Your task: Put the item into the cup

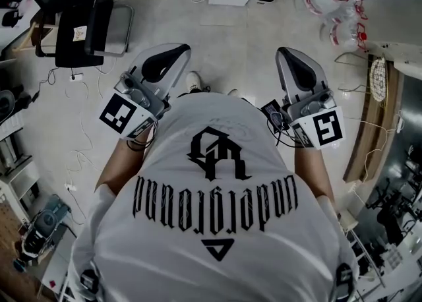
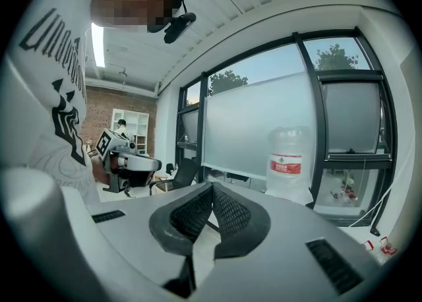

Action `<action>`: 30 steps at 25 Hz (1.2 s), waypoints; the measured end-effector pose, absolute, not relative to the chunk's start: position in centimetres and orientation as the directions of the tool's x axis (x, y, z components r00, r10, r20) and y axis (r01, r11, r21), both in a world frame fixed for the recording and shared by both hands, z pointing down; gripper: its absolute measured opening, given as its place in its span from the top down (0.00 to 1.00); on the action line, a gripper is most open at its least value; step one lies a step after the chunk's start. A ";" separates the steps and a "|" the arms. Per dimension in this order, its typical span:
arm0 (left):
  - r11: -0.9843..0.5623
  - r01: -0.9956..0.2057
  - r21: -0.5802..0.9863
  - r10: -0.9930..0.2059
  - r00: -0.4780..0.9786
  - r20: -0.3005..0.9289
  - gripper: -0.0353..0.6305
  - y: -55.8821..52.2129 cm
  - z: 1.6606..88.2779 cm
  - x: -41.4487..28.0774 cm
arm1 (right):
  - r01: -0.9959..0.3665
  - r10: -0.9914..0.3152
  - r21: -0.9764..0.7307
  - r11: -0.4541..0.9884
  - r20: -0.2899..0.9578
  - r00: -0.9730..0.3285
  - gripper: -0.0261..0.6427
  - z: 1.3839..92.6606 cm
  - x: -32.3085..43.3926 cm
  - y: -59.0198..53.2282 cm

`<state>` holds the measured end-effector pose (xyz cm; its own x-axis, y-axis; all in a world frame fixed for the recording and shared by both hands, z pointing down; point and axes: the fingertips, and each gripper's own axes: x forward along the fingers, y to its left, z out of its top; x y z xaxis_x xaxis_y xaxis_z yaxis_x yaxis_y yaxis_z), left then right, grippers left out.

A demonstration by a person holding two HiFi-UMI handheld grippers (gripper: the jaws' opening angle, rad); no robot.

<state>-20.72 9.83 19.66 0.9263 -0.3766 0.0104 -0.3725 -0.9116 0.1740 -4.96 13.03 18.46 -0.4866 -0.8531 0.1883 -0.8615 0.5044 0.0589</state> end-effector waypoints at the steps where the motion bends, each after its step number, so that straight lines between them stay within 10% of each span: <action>1: -0.910 -0.377 0.174 -0.381 0.925 0.011 0.93 10.2 19.6 -20.2 | -0.860 -0.851 0.058 0.508 0.186 -0.490 0.94 18.4 -4.4 13.4; 30: -0.864 -0.480 0.153 -0.478 0.877 0.053 0.93 22.9 20.3 -4.2 | -0.796 -0.780 -0.038 0.605 0.171 -0.601 0.94 21.8 10.9 25.7</action>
